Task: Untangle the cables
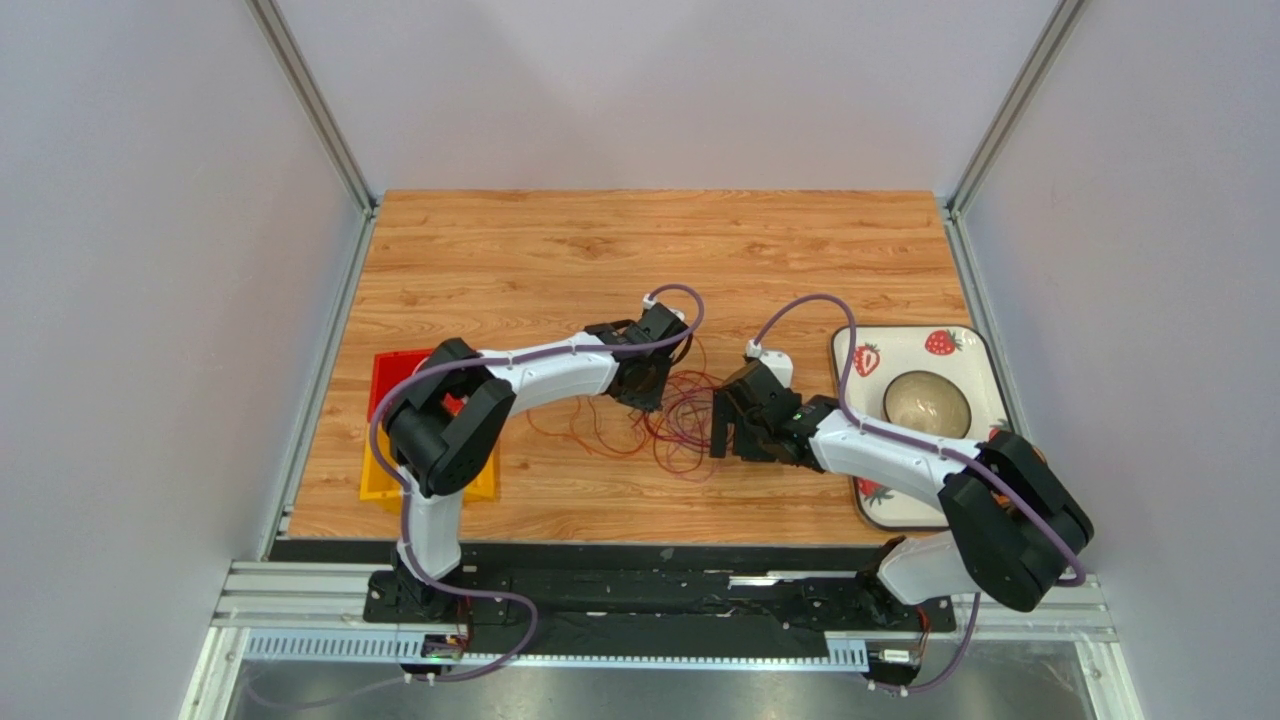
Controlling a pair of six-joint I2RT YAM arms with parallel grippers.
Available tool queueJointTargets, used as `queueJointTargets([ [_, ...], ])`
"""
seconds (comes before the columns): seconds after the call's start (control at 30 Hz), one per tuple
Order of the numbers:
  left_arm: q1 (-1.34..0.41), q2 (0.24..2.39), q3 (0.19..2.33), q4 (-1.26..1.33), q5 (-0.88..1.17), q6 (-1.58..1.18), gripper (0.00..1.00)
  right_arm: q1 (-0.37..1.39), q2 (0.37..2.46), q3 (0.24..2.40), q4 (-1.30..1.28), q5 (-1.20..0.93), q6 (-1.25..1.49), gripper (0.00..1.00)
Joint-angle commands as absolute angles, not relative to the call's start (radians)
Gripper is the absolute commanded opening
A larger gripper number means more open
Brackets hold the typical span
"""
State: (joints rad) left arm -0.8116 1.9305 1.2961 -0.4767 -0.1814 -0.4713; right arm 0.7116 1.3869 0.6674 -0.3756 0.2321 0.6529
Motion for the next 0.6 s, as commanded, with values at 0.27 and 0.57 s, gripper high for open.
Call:
queueJointTargets([
  [0.27,-0.799,1.888,1.313,-0.471,-0.160,-0.474,0.00,0.709,1.364,0.635,-0.310,0.218,0.640,0.86],
  [0.57,-0.799,1.740,1.537,-0.704,-0.187,-0.453,0.00,0.707,1.327,0.614,-0.299,0.229,0.649,0.87],
])
